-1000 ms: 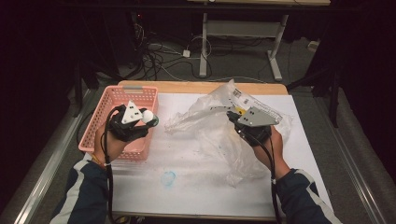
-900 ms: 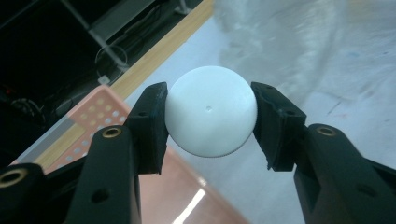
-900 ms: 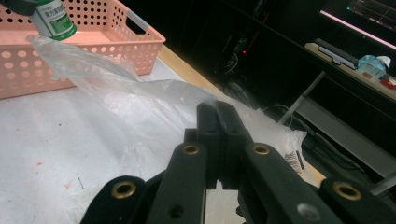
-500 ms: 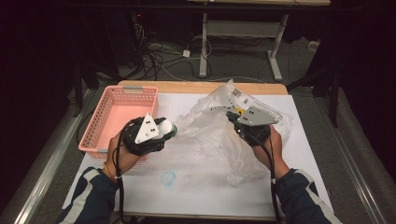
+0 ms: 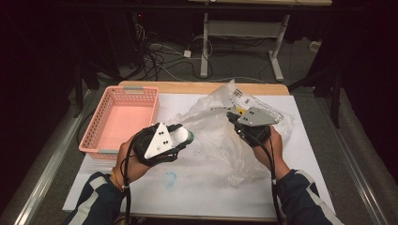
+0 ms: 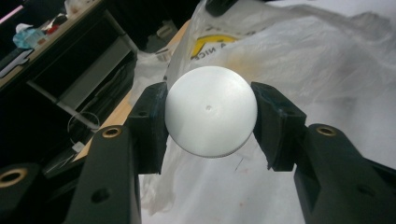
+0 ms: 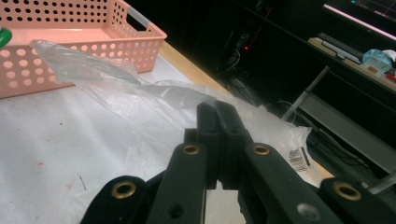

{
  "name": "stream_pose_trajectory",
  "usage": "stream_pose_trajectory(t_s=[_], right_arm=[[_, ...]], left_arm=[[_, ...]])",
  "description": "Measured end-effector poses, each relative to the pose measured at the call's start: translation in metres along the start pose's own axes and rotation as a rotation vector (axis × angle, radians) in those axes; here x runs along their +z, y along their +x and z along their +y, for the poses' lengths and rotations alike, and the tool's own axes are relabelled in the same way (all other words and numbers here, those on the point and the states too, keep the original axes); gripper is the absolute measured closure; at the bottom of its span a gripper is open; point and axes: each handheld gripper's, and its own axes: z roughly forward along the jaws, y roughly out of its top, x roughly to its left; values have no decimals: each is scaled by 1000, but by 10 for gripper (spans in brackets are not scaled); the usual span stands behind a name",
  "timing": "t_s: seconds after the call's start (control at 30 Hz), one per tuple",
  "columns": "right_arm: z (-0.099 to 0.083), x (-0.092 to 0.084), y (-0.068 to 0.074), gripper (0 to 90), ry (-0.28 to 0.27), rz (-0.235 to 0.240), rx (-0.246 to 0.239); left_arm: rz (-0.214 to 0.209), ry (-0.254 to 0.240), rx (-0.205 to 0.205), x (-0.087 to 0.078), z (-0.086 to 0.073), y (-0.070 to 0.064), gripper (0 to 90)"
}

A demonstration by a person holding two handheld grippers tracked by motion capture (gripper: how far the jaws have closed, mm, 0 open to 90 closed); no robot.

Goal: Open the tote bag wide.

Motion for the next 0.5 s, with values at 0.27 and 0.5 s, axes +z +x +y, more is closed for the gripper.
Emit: stream_pose_trajectory(t_s=[0.27,0.5], right_arm=[[1,3,6,900,8,27,-6],[1,3,4,900,0,34,9]], left_arm=[[-40,52,30,64,-1,-17,482],[-57,95,7,121,-12,-23,482]])
